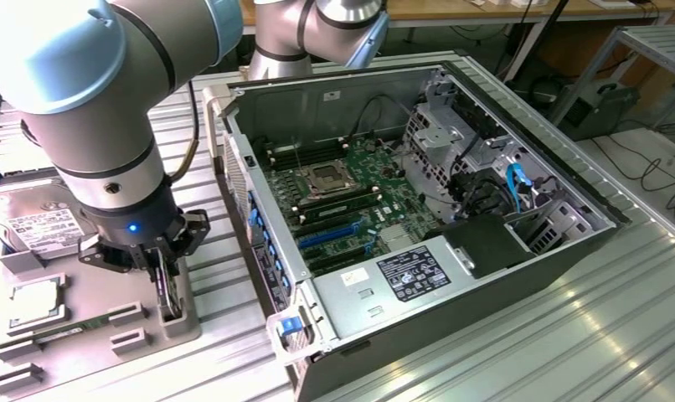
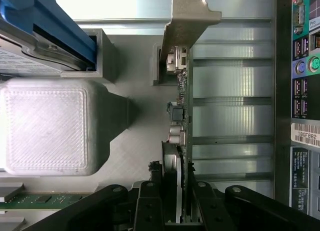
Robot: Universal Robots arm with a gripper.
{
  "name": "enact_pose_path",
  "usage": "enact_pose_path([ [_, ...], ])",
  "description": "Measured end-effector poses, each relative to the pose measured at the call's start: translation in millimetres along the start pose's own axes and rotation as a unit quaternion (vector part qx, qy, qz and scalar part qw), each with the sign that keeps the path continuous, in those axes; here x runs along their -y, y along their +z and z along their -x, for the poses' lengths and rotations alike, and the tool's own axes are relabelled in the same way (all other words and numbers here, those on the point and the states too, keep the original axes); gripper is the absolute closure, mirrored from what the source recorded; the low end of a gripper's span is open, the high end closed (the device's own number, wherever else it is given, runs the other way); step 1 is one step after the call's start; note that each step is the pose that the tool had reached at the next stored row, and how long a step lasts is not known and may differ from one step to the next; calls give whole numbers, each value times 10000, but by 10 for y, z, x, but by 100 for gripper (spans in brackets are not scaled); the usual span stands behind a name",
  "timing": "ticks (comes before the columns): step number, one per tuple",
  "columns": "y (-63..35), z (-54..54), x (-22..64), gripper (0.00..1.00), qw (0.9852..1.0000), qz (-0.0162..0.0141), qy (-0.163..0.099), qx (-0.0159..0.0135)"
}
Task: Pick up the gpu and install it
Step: 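Pick up the gpu and move the gpu toward the slot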
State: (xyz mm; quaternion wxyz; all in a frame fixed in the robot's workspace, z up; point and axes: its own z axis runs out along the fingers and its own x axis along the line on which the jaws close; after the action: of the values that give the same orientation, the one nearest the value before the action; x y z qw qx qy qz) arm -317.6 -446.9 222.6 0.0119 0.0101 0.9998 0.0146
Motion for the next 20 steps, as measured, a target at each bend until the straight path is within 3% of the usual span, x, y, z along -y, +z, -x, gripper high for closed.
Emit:
enact_pose_path([
  [12,-45,1,-1,73,10000,3,0,0],
  [20,-154,4,-5,73,10000,2,0,0],
])
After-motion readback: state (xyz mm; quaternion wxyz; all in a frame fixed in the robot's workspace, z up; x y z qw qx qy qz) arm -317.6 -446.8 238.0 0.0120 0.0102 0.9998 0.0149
